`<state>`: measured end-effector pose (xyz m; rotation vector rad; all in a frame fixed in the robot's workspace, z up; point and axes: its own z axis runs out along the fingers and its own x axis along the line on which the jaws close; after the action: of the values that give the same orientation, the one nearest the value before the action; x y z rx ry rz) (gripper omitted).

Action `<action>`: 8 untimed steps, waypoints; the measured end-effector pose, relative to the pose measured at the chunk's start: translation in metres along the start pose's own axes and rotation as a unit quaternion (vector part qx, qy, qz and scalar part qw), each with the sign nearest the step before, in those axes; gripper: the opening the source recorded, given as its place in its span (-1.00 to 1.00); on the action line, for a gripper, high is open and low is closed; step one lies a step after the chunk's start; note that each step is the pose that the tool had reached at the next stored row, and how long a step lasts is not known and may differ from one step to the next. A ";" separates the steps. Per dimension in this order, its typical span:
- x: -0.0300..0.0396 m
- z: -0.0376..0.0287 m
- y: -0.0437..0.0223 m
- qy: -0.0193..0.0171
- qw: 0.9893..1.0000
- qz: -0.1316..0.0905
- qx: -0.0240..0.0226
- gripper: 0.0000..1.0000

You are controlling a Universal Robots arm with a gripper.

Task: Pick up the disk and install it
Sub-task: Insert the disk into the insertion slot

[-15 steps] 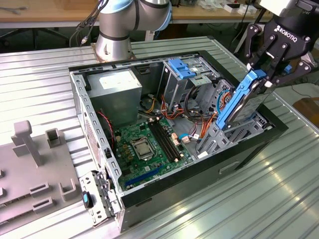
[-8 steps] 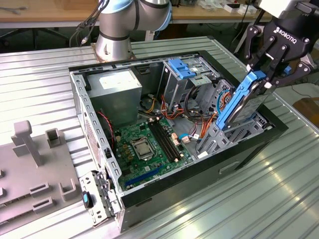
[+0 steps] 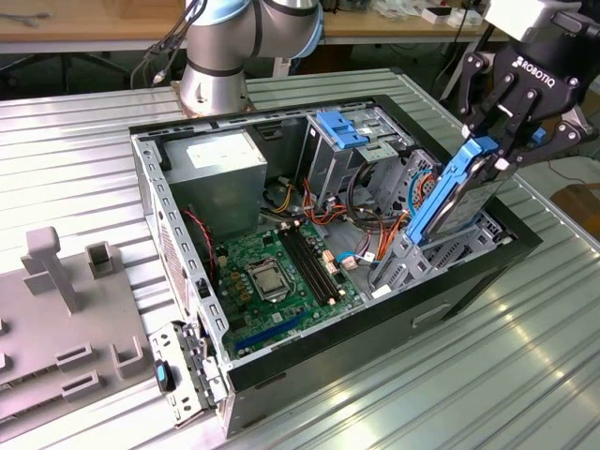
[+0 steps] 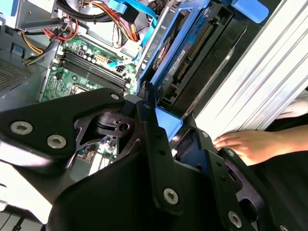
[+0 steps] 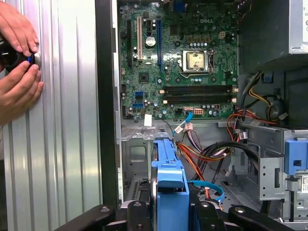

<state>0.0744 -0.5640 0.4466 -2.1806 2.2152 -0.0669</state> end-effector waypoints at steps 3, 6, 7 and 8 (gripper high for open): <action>0.0002 0.0016 0.0001 0.000 1.000 0.000 0.000 -0.26; 0.0003 0.0032 0.0002 0.000 1.000 0.000 -0.001 -0.26; 0.0003 0.0042 0.0002 0.000 1.000 0.000 -0.001 -0.26; 0.0004 0.0049 0.0003 0.000 1.000 0.000 -0.001 -0.26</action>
<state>0.0744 -0.5644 0.4417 -2.1822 2.2158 -0.0645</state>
